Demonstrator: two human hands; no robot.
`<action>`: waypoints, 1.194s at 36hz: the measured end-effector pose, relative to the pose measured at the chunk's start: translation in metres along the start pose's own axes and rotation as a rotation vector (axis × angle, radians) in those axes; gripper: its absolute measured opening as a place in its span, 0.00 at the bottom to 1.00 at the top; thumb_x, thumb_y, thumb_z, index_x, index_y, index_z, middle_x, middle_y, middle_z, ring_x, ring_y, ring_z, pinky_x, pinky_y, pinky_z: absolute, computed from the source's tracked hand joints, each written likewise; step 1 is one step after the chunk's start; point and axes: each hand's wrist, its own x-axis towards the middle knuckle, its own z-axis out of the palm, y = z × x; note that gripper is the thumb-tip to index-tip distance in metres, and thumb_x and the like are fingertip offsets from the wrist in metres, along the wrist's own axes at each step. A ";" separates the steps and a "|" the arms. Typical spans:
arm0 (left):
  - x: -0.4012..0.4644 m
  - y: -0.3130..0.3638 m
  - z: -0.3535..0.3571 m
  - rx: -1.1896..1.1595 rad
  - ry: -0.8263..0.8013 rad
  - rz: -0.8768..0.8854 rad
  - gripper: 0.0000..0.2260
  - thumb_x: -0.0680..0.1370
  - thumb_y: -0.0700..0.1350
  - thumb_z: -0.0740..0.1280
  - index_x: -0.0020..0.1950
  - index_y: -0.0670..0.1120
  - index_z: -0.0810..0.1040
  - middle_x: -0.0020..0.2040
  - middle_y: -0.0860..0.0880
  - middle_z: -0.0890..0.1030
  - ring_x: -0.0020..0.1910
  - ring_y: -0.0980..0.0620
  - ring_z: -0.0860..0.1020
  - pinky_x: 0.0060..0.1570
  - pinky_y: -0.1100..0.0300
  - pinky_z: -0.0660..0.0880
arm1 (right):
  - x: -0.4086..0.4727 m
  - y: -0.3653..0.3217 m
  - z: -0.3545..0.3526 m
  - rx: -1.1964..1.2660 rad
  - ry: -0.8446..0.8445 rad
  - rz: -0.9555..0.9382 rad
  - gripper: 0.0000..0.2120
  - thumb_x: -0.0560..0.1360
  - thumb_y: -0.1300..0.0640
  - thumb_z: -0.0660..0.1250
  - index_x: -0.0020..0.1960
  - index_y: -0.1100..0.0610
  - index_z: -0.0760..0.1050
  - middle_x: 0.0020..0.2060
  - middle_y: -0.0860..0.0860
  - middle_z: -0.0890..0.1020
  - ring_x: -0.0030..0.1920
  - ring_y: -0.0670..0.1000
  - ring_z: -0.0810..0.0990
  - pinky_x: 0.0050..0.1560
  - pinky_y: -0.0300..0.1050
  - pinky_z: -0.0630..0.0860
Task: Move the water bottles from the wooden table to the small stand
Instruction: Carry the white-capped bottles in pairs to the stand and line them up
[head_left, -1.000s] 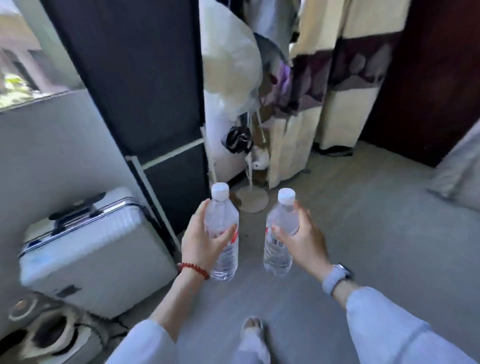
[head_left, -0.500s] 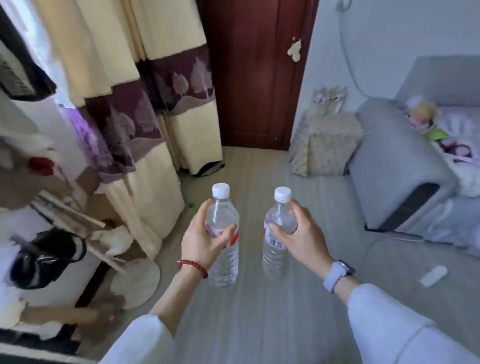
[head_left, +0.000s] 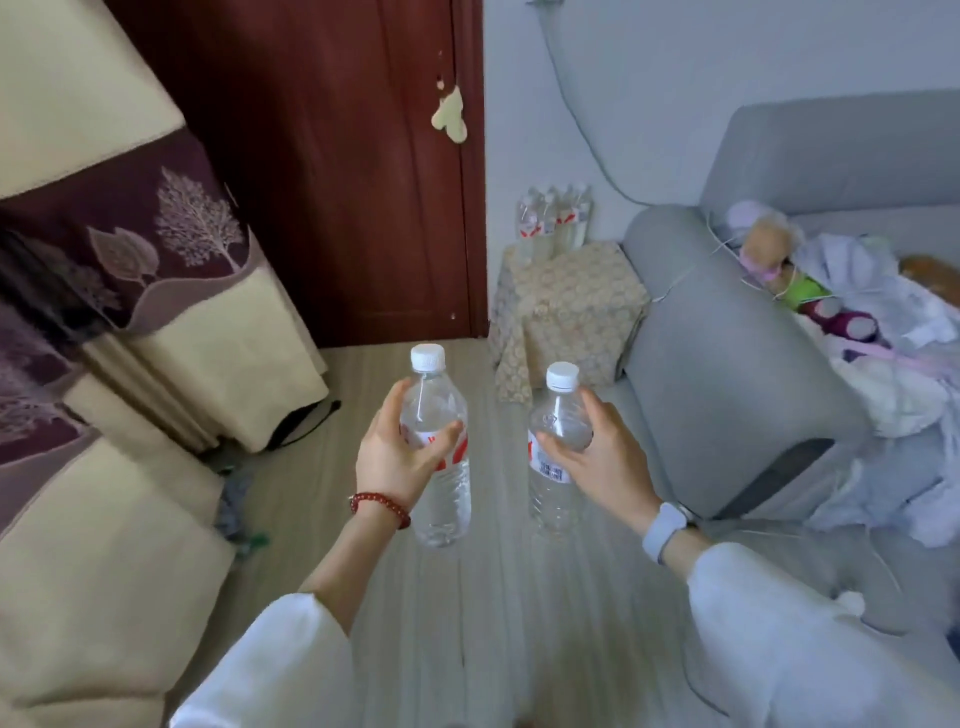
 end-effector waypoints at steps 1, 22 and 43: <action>0.021 0.004 0.010 0.000 -0.002 0.003 0.31 0.60 0.64 0.64 0.62 0.58 0.68 0.38 0.56 0.76 0.34 0.57 0.74 0.37 0.65 0.71 | 0.022 0.004 -0.003 -0.001 0.009 0.001 0.28 0.67 0.40 0.70 0.63 0.46 0.66 0.52 0.48 0.76 0.52 0.49 0.76 0.52 0.49 0.75; 0.507 0.020 0.278 -0.063 -0.193 -0.022 0.28 0.64 0.53 0.74 0.61 0.55 0.69 0.39 0.51 0.76 0.32 0.51 0.74 0.41 0.51 0.78 | 0.529 0.095 -0.011 0.052 0.112 0.165 0.30 0.64 0.37 0.69 0.61 0.47 0.67 0.51 0.50 0.78 0.51 0.49 0.77 0.52 0.51 0.76; 0.783 -0.011 0.609 0.346 -0.233 0.084 0.32 0.60 0.54 0.78 0.61 0.48 0.74 0.56 0.45 0.78 0.64 0.44 0.69 0.63 0.53 0.50 | 0.897 0.325 0.002 0.064 0.029 0.421 0.31 0.67 0.50 0.73 0.65 0.55 0.65 0.60 0.51 0.70 0.60 0.51 0.72 0.59 0.48 0.71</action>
